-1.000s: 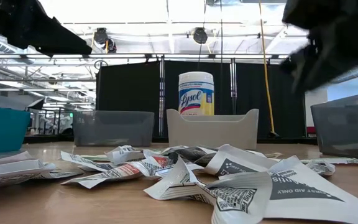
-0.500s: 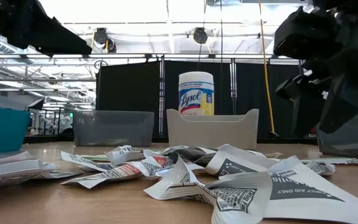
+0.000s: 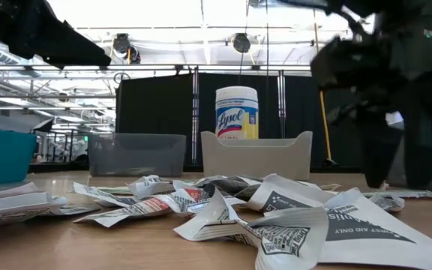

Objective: Pick & Place First Aid Supplies
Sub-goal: Put the green bandage pack into the top black bin

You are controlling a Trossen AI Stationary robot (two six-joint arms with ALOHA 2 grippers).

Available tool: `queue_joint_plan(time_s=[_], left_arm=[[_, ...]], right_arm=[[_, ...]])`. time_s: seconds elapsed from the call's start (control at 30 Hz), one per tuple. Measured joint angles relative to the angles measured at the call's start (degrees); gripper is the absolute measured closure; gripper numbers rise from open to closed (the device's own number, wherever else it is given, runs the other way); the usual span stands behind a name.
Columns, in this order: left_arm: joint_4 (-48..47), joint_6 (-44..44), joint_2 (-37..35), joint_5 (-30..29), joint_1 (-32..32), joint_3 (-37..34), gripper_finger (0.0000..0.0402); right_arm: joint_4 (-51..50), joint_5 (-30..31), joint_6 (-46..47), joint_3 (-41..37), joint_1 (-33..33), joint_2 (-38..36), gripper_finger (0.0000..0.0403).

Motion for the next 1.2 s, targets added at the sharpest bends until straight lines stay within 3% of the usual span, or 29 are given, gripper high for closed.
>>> queue_joint_plan(time_s=[0.33,0.67,0.83,1.2], left_arm=[[0.0,-0.1,0.0,0.1,0.0,0.0,0.0241],[0.0,0.0,0.0,0.1,0.0,0.0,0.024],[0.0,0.0,0.0,0.2,0.0,0.0,0.0241],[0.0,-0.1,0.0,0.2,0.0,0.0,0.024]], right_arm=[[-1.8,-0.5,1.5,0.1,0.0,1.2,0.0206],[-2.2,0.0,0.6,0.0,0.0,1.3,0.0315],[-2.0,-0.3,0.2,0.0,0.0,1.3,0.035],[-2.1,-1.4,-0.8,-0.2,0.1,-0.2,0.0363]])
